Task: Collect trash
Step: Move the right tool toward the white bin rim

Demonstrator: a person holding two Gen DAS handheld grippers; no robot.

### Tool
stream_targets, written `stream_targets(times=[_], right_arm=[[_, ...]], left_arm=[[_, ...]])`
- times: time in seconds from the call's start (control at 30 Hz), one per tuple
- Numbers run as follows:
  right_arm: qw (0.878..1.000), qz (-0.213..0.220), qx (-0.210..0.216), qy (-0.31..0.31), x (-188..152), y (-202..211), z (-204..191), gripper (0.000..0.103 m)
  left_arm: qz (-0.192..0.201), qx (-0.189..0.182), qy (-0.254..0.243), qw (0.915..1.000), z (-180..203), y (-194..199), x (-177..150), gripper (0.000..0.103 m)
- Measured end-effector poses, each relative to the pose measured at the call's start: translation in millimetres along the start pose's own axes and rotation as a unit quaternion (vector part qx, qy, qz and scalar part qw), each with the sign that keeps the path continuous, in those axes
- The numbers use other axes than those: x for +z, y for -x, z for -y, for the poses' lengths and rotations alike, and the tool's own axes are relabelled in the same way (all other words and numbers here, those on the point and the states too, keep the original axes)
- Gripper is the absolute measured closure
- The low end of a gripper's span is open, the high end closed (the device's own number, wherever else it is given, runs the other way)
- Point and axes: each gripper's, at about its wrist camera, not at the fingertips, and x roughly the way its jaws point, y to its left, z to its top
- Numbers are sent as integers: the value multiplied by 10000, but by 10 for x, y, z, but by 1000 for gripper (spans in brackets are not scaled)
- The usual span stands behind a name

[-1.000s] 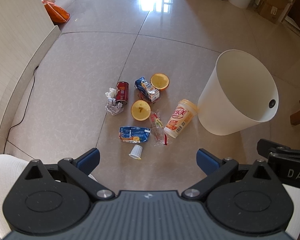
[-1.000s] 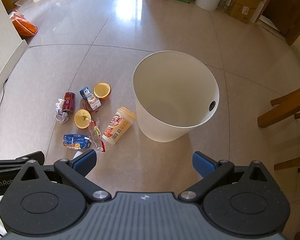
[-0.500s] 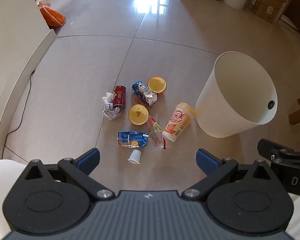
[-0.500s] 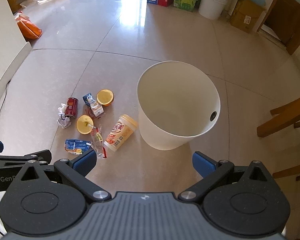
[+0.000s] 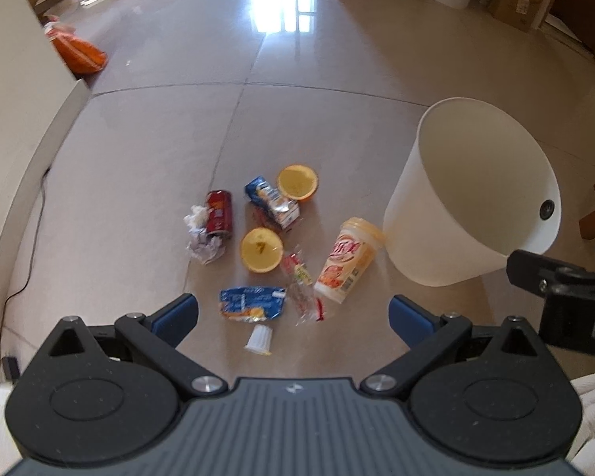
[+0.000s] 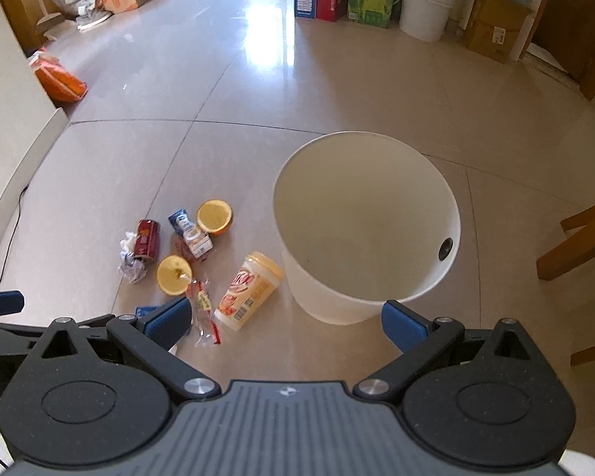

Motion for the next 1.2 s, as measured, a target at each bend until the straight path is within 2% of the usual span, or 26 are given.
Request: stream_targets(times=[0.13, 0.53, 0.73, 0.93, 1.2], right_arm=[[9999, -56, -86, -51, 90, -185, 128, 0], [9988, -105, -365, 307, 315, -689, 348, 0], [9986, -93, -442, 265, 369, -845, 474, 0], [9980, 41, -631, 88, 487, -927, 799, 0], [9959, -393, -559, -585, 596, -1208, 1380, 0]], left_arm=[[15, -87, 4, 10000, 60, -157, 104, 1], [87, -116, -226, 9996, 171, -634, 321, 1], [60, -314, -254, 9992, 177, -874, 339, 1], [253, -389, -467, 9978, 170, -1020, 363, 1], [232, -487, -363, 9979, 111, -1131, 363, 1]])
